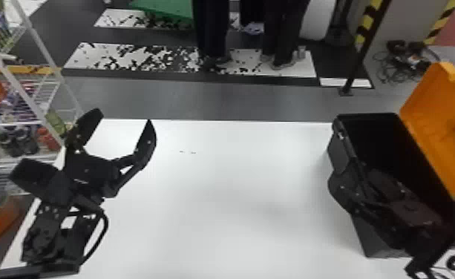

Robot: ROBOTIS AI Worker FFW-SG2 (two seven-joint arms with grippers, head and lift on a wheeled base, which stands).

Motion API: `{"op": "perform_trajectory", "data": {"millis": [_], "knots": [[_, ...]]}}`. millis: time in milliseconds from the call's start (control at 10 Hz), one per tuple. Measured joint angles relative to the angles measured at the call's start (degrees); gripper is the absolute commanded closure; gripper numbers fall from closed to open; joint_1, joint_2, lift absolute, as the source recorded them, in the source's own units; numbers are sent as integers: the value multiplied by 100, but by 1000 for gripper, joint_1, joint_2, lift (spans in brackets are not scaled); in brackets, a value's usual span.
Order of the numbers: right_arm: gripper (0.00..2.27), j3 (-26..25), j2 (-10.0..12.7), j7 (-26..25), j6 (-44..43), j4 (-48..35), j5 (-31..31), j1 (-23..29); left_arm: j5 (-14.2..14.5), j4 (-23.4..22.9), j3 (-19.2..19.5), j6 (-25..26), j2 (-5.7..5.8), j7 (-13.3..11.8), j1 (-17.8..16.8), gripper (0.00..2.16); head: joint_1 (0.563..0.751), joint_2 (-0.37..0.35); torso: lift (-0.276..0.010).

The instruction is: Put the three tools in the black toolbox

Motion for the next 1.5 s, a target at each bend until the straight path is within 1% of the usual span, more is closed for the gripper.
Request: {"op": "perform_trajectory", "data": {"millis": [100,200,400,500,600,700,800,900,1000,1100,1200,1500], "knots": [[73,97,14,-198,-697,133,230,27,79,-60,13,-94,0,-122,128,90,695,8,-55],[63,171,18,-403,-1473,328,362,51,131,-149,14,-84,0,-206,263,90,695,-15,-55],[63,348,19,-876,-3741,984,577,154,244,-345,-21,-49,0,-249,630,90,695,-48,-55],[63,397,19,-1025,-4482,1215,611,192,369,-405,-27,-38,0,-249,773,90,695,-60,-55],[63,459,19,-1174,-5132,1424,645,218,562,-513,-17,87,0,-144,939,90,695,-64,-55],[63,511,19,-1280,-5438,1566,657,223,650,-606,-21,278,0,2,1077,93,695,-58,-55],[63,545,19,-1337,-5556,1673,688,215,767,-698,-21,602,0,104,1195,93,695,-57,-55],[56,556,19,-1373,-5437,1723,712,198,843,-799,-29,998,0,222,1283,97,695,-53,-55],[53,556,19,-1379,-5153,1730,723,192,845,-887,-92,1318,0,318,1327,97,695,-55,-55],[53,556,19,-1377,-4917,1714,756,203,816,-939,-194,1504,0,371,1362,97,695,-68,-55],[53,564,19,-1396,-4817,1691,791,246,801,-987,-293,1573,0,438,1429,100,695,-73,-55],[53,594,19,-1474,-4476,1675,923,312,788,-1051,-391,1624,0,449,1554,100,695,-92,-55]]}}
